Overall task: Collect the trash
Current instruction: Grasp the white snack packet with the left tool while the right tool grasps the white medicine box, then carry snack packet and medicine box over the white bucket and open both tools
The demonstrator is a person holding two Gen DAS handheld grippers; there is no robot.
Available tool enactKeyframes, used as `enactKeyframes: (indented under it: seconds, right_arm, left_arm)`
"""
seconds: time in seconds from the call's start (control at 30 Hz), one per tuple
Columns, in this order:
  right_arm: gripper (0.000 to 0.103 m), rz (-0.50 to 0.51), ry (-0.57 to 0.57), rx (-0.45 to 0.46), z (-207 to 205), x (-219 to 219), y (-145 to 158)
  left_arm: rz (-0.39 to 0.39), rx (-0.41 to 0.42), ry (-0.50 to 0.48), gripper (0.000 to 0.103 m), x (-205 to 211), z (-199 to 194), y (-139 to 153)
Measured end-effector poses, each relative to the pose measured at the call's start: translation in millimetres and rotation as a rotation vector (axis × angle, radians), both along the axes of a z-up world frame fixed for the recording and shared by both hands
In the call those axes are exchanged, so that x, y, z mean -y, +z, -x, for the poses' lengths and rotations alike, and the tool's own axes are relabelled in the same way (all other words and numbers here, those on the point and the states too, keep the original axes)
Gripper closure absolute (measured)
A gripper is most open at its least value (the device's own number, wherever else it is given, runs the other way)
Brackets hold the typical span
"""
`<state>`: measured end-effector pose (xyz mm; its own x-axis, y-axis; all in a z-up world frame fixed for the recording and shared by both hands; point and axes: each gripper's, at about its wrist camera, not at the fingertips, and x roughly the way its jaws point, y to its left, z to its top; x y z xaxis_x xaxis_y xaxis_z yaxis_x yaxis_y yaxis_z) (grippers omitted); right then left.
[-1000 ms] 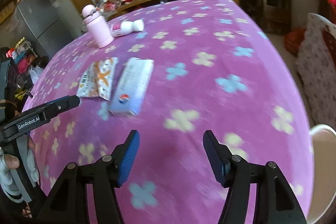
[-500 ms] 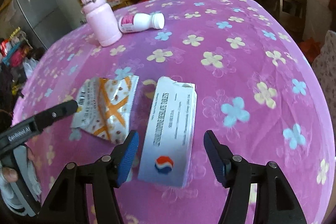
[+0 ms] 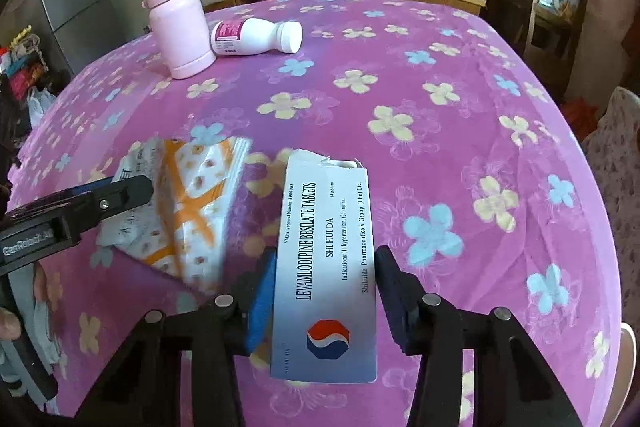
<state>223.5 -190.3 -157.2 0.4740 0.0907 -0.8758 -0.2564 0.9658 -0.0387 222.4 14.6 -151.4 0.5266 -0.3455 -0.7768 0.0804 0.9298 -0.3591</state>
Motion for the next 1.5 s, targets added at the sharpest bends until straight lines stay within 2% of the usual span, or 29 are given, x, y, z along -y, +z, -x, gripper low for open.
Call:
enactKeyframes:
  seconds: [0.03, 0.1, 0.47, 0.93, 1.5]
  right_arm:
    - [0.057, -0.004, 0.001, -0.003, 1.5, 1.6, 0.6]
    - [0.057, -0.022, 0.0, 0.004, 7.9, 7.5, 4.5]
    - [0.057, -0.046, -0.018, 0.05, 59.6, 52.0, 36.6]
    - [0.057, -0.039, -0.089, 0.106, 111.3, 119.4, 71.3]
    - [0.057, -0.039, -0.227, 0.17, 154.3, 209.1, 103.1]
  left_arm:
    - [0.002, -0.014, -0.003, 0.087, 1.1, 1.3, -0.8]
    - [0.025, -0.01, -0.006, 0.089, 1.1, 6.9, 1.6]
    - [0.062, 0.076, -0.072, 0.092, 26.2, 55.9, 45.4]
    - [0.037, 0.156, -0.197, 0.097, 102.2, 90.0, 93.3]
    - [0.072, 0.222, -0.345, 0.097, 207.8, 104.2, 132.6]
